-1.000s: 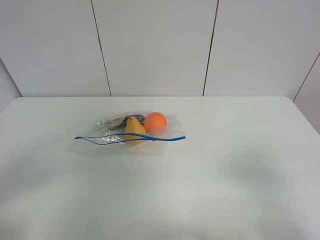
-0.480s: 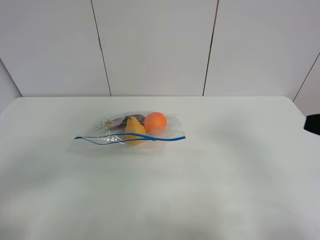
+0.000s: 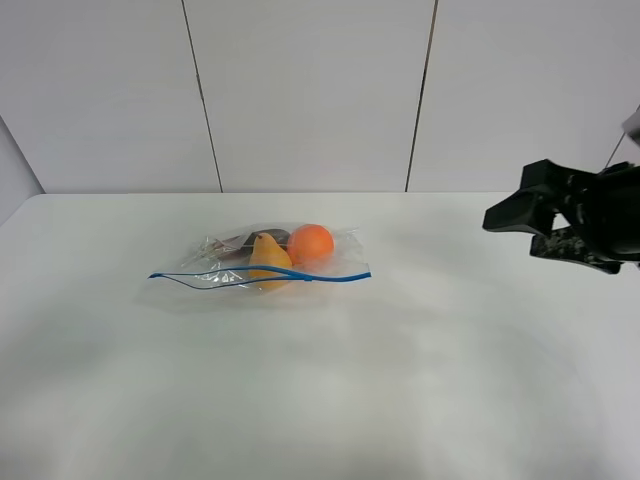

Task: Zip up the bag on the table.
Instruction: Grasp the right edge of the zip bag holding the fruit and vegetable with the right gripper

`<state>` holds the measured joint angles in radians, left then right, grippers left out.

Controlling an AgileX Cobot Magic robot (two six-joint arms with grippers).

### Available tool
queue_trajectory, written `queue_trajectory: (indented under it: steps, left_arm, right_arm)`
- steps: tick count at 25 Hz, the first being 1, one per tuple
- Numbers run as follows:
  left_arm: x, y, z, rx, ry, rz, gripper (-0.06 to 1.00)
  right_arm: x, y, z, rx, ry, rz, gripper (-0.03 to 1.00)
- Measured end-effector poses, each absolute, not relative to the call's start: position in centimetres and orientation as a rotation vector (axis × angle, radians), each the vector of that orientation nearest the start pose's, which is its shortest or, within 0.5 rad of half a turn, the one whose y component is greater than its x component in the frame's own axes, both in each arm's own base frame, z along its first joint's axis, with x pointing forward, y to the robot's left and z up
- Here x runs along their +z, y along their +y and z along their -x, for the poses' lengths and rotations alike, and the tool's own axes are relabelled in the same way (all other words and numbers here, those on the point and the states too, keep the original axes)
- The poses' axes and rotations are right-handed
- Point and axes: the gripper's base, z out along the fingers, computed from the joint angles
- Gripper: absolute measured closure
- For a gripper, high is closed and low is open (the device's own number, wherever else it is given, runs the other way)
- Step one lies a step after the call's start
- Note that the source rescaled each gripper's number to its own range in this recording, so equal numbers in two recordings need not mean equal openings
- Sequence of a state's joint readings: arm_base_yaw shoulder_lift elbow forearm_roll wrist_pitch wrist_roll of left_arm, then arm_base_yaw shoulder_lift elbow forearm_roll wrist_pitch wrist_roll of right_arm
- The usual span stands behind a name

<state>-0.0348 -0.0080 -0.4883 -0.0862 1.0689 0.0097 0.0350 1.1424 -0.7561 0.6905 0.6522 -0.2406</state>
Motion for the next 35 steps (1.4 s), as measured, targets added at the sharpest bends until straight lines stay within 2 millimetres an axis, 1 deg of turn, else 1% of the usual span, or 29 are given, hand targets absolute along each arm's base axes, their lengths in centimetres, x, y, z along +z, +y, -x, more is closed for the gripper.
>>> queue_trajectory:
  steps: [7, 10, 14, 17, 21, 24, 26, 31, 35]
  left_arm:
    - [27.4, -0.7, 0.6, -0.119, 2.055, -0.050, -0.06]
    - [27.4, -0.7, 0.6, -0.119, 2.055, -0.050, -0.06]
    - [27.4, -0.7, 0.6, -0.119, 2.055, -0.050, -0.06]
    - [27.4, -0.7, 0.6, -0.119, 2.055, -0.050, -0.06]
    - [27.4, -0.7, 0.6, -0.119, 2.055, -0.050, -0.06]
    - [27.4, -0.7, 0.6, -0.117, 2.054, -0.052, -0.06]
    - [27.4, -0.7, 0.6, -0.117, 2.054, -0.054, -0.06]
    - [27.4, -0.7, 0.6, -0.115, 2.054, -0.057, -0.06]
    - [27.4, -0.7, 0.6, -0.114, 2.054, -0.058, -0.06]
  right_arm:
    - [23.0, 5.6, -25.8, 0.861, 2.525, -0.277, 0.02]
    - [21.0, 6.1, -27.0, 0.962, 2.565, -0.302, 0.02]
    - [18.8, 6.8, -28.1, 1.092, 2.580, -0.307, 0.02]
    - [17.8, 7.3, -28.6, 1.177, 2.557, -0.310, 0.03]
    - [16.3, 7.7, -29.4, 1.287, 2.532, -0.332, 0.07]
    - [15.6, 8.1, -30.5, 1.355, 2.528, -0.314, 0.08]
    - [15.4, 8.6, -31.4, 1.370, 2.524, -0.300, 0.08]
    - [15.1, 10.6, -33.5, 1.391, 2.521, -0.273, 0.08]
    - [13.6, 12.4, -34.9, 1.404, 2.564, -0.312, 0.08]
